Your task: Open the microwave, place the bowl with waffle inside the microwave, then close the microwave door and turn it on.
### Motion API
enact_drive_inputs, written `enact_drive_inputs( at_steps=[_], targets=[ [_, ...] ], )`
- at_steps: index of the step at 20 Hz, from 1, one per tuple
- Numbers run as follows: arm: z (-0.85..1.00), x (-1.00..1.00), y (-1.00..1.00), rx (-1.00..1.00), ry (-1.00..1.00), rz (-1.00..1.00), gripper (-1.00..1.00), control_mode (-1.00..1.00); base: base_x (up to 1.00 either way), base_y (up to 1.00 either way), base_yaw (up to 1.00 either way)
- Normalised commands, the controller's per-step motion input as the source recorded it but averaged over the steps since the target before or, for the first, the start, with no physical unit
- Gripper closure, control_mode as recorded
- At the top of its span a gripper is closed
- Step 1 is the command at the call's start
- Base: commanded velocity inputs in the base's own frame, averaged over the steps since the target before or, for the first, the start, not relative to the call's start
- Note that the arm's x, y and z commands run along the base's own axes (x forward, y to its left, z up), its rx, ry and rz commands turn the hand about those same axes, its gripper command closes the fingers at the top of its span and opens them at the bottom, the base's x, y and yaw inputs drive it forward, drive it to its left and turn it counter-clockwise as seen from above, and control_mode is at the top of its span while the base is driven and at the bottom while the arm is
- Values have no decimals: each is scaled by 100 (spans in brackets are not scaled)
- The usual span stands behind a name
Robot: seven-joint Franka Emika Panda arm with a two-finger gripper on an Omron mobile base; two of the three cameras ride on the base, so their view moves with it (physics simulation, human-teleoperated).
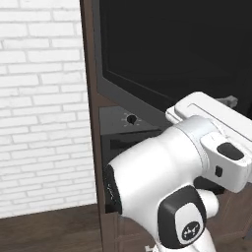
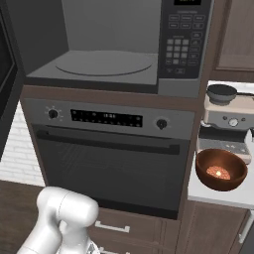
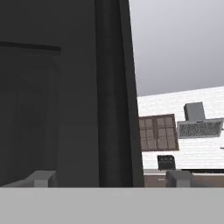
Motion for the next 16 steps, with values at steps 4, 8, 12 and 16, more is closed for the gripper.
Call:
enact_drive_inputs(
  at_steps=[4,8,12,16],
  targets=[
    [0,0,23,-1,17,20,-100,-100,0,0,0],
    [0,-20,17,0,0,10,-100,-100,0,0,0],
    [0,-84,-5,0,-1,9,-100,-100,0,0,0],
    [0,-60,-52,11,-1,19,-100,-100,0,0,0]
  ],
)
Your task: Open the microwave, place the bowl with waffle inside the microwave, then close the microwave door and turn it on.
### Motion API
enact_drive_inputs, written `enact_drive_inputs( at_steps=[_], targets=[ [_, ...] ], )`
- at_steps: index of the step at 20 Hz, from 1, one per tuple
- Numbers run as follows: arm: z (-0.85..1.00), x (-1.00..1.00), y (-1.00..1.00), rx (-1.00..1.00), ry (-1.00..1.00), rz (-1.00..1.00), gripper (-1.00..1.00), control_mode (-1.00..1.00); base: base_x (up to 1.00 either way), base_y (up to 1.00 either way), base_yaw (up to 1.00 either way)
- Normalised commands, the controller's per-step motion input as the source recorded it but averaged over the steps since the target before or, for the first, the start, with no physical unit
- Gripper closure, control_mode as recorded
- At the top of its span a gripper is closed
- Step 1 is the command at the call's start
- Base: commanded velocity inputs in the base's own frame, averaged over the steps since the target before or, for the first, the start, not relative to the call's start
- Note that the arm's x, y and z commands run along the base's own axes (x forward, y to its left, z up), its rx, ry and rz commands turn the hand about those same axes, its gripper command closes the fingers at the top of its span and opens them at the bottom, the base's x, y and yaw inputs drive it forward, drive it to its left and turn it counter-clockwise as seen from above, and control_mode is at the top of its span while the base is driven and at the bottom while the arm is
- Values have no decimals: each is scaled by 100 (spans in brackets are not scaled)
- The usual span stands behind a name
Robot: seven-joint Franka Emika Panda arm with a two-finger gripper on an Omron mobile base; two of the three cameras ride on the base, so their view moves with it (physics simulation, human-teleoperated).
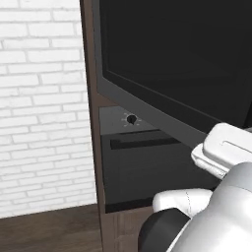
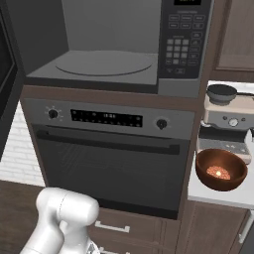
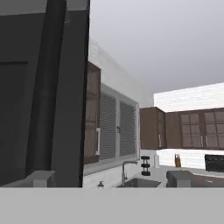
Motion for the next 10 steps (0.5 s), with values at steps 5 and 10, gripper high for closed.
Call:
enact_drive_inputs(
  at_steps=[5,10],
  targets=[
    [-7,-21,-83,25,0,28,-100,-100,0,0,0],
    [-25,-3,-57,18,10,63,-100,-100,0,0,0]
  ],
)
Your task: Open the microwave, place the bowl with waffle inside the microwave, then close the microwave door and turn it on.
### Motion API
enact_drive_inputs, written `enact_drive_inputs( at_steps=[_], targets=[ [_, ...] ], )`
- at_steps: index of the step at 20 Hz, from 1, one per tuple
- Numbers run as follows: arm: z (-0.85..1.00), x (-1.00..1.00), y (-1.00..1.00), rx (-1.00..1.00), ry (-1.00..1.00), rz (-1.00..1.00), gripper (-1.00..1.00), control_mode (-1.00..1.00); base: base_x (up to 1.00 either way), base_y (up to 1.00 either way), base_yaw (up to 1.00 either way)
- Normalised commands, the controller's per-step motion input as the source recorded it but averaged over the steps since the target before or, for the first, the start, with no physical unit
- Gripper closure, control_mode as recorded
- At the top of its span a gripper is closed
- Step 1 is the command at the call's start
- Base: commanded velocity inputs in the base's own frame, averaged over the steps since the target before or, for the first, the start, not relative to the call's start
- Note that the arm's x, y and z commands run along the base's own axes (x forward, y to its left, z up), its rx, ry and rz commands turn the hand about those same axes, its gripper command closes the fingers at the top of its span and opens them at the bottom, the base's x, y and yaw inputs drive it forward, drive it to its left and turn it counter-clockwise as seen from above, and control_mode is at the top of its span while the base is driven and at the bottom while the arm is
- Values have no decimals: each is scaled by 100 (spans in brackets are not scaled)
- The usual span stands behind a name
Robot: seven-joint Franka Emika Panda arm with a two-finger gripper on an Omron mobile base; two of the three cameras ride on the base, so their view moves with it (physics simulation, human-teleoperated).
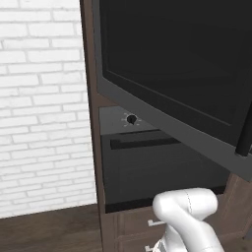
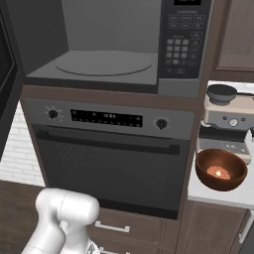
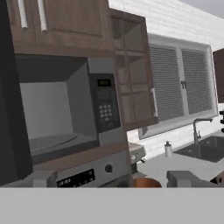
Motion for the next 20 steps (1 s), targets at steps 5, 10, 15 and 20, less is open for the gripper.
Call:
enact_drive_inputs(
  at_steps=[5,10,15,20],
  targets=[
    [-33,0,-28,7,13,77,-100,-100,0,0,0],
    [-24,11,-18,6,13,79,-100,-100,0,0,0],
    [-12,61,-29,10,3,73,-100,-100,0,0,0],
    [-3,99,-35,18,6,47,-100,-100,0,0,0]
  ],
)
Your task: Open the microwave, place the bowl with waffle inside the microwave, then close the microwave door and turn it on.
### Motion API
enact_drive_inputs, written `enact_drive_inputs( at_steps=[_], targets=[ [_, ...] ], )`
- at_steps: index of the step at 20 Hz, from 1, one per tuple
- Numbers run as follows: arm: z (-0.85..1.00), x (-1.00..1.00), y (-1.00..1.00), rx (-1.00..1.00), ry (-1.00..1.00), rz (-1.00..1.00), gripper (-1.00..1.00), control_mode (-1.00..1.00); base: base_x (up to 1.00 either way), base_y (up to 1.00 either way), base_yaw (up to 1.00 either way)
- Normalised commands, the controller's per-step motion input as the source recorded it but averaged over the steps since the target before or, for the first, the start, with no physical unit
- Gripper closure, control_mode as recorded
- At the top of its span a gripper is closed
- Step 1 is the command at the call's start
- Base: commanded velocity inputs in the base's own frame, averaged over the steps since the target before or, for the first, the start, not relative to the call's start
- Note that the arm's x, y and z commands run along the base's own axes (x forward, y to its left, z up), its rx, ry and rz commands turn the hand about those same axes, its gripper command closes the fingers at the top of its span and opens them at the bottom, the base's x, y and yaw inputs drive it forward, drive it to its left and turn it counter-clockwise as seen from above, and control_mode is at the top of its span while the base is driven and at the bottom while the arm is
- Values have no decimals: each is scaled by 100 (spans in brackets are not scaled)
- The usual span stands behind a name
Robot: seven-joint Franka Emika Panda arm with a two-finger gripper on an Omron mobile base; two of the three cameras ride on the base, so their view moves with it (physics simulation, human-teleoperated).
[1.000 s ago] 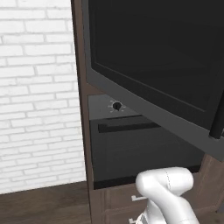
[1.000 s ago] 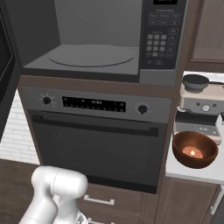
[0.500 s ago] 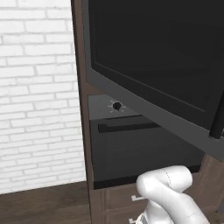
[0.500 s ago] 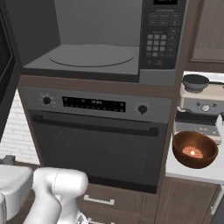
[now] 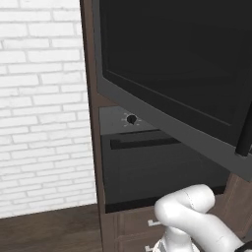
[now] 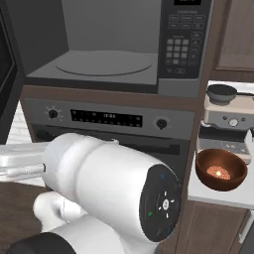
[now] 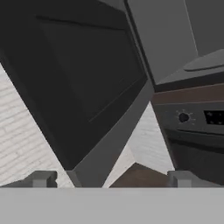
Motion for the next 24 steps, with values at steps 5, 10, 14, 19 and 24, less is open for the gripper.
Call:
enact_drive_inputs(
  at_steps=[5,10,14,19,24],
  targets=[
    [-21,100,6,5,10,20,-100,-100,0,0,0],
    [-38,97,47,1,18,14,-100,-100,0,0,0],
    [-18,85,26,6,21,23,-100,-100,0,0,0],
    [-15,72,38,9,24,38,-100,-100,0,0,0],
    [-12,47,82,3,9,35,-100,-100,0,0,0]
  ],
)
